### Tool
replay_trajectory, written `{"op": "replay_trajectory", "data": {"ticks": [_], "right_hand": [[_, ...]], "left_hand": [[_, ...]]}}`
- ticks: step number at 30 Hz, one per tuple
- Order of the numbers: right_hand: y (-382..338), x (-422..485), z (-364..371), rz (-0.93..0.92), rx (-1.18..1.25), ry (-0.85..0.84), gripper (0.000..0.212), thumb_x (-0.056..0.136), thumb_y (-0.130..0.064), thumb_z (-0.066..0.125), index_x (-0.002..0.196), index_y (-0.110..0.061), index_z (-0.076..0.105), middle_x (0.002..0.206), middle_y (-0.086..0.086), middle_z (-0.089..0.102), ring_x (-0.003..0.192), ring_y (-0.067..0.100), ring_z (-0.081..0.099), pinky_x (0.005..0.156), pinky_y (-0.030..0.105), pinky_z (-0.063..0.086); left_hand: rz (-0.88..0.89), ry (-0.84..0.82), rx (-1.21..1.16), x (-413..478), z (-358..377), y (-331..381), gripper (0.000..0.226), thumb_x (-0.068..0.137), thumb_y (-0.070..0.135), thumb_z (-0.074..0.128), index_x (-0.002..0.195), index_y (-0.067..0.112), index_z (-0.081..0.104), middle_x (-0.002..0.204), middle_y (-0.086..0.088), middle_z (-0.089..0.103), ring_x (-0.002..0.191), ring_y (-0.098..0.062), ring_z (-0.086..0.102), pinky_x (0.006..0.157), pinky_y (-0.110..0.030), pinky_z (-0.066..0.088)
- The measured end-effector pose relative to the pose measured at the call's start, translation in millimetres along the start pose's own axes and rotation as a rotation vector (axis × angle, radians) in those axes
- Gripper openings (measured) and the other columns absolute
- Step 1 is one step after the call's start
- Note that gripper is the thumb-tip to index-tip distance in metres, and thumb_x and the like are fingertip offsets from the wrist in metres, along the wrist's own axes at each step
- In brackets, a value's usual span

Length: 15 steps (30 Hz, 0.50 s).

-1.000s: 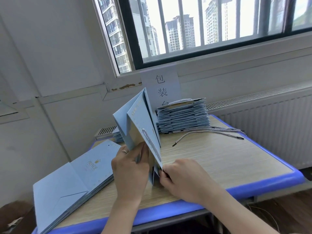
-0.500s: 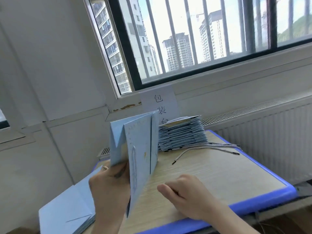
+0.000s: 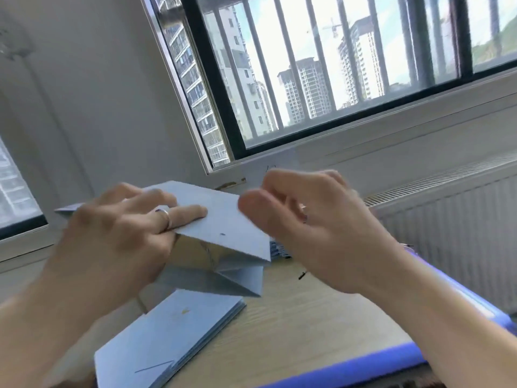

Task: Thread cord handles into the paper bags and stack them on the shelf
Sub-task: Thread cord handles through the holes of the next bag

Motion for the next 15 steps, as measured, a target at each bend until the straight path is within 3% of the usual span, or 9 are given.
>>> {"op": "replay_trajectory", "data": {"ticks": [2,4,6,9,11,13,15], "right_hand": [[1,2,24,0.002,-0.345,-0.096,0.065,0.084,-0.081,0.034,0.066,-0.020,0.049,0.059,-0.006,0.050,0.057,0.010,0.046,0.056,0.031,0.030],[9,-5,51,0.019,-0.416,-0.116,0.057,0.090,-0.068,0.040,0.068,-0.017,0.047,0.064,-0.002,0.050,0.064,0.022,0.049,0.059,0.033,0.031],[27,-17,74,0.052,-0.406,-0.114,0.047,0.093,-0.054,0.044,0.062,-0.018,0.038,0.061,0.004,0.046,0.062,0.029,0.050,0.057,0.033,0.027],[58,-36,88,0.088,-0.459,-0.065,0.038,0.080,-0.045,0.046,0.058,-0.022,0.025,0.044,0.001,0.045,0.038,0.026,0.047,0.043,0.028,0.009],[77,-51,96,0.103,-0.472,-0.047,0.035,0.076,-0.042,0.047,0.060,-0.023,0.023,0.040,0.000,0.043,0.032,0.024,0.042,0.041,0.027,0.008],[94,-67,103,0.108,-0.482,-0.057,0.034,0.078,-0.040,0.048,0.060,-0.023,0.025,0.040,0.000,0.043,0.032,0.023,0.040,0.041,0.026,0.013],[111,-83,110,0.127,-0.486,-0.080,0.030,0.079,-0.037,0.047,0.060,-0.024,0.029,0.040,0.000,0.043,0.032,0.023,0.040,0.041,0.027,0.013]], "left_hand": [[0.204,0.029,0.094,16,-5,11,0.022,0.085,0.008,0.059,0.075,0.012,0.078,0.101,0.003,0.076,0.085,-0.025,0.071,0.075,-0.044,0.054],[0.337,0.047,0.171,27,-1,21,0.039,0.080,-0.002,0.045,0.059,0.015,0.072,0.095,0.005,0.076,0.081,-0.024,0.071,0.081,-0.042,0.050],[0.406,0.062,0.210,32,12,36,0.043,0.078,-0.007,0.046,0.055,0.018,0.072,0.090,0.006,0.076,0.082,-0.023,0.070,0.089,-0.043,0.041],[0.423,0.103,0.214,28,41,59,0.051,0.082,-0.007,0.042,0.055,0.022,0.074,0.085,0.005,0.076,0.087,-0.024,0.068,0.101,-0.042,0.034],[0.368,0.141,0.208,23,61,72,0.048,0.080,-0.008,0.043,0.054,0.020,0.073,0.088,0.004,0.076,0.099,-0.024,0.059,0.109,-0.042,0.028],[0.297,0.208,0.156,14,74,86,0.037,0.079,-0.007,0.053,0.053,0.016,0.067,0.103,0.001,0.075,0.106,-0.023,0.053,0.106,-0.041,0.031],[0.113,0.285,0.054,7,81,96,0.027,0.078,-0.001,0.066,0.057,0.017,0.061,0.129,0.001,0.066,0.113,-0.023,0.053,0.097,-0.040,0.040]]}}
Point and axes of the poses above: each hand's wrist, its own x-axis towards the middle knuckle, its own z-axis out of the palm, y = z × x, the point moved 5 cm from there along x, towards the middle knuckle
